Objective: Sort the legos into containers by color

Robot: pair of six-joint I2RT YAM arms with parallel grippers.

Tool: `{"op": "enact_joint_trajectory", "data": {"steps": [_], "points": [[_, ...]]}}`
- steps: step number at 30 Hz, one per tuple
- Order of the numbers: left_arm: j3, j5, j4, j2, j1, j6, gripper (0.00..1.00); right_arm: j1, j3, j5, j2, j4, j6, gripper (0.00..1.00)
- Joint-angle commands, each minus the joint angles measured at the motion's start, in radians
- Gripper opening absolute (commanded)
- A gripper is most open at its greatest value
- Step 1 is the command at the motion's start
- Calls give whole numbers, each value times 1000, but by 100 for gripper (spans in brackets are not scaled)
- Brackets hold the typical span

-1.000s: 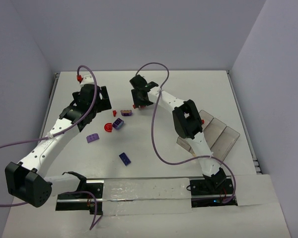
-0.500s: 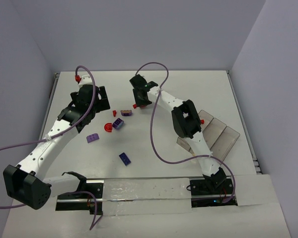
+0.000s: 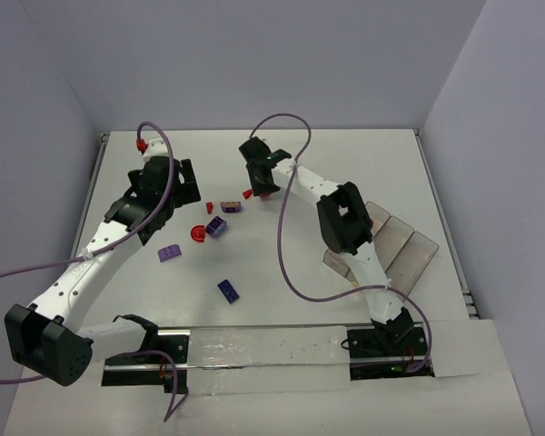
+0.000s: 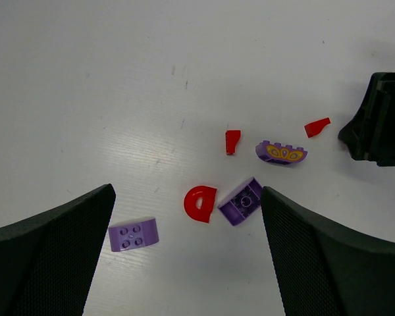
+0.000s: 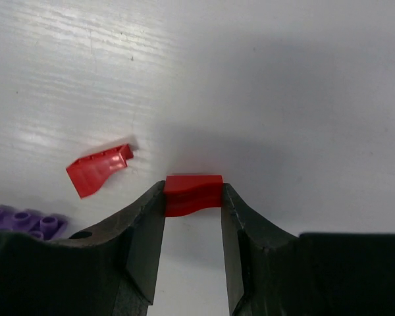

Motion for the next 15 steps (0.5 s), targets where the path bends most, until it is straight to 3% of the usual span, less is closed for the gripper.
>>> {"op": "enact_joint_trajectory", "data": {"steps": [1,4,10,15], "points": [[2,-8,13,-22,-7,8,99,-15,-96,58,-227,60,-15,36],[-4,-2,18,-19,-7,6,99,-36,-181,57,-341,93,-10,36],[-6,6,29,-12,-9,5,99,-86,-485,111,-570,177,-1,35],[-8,12,33,-11,-9,5,99,-195,-783,61,-793,245,70,34]]}}
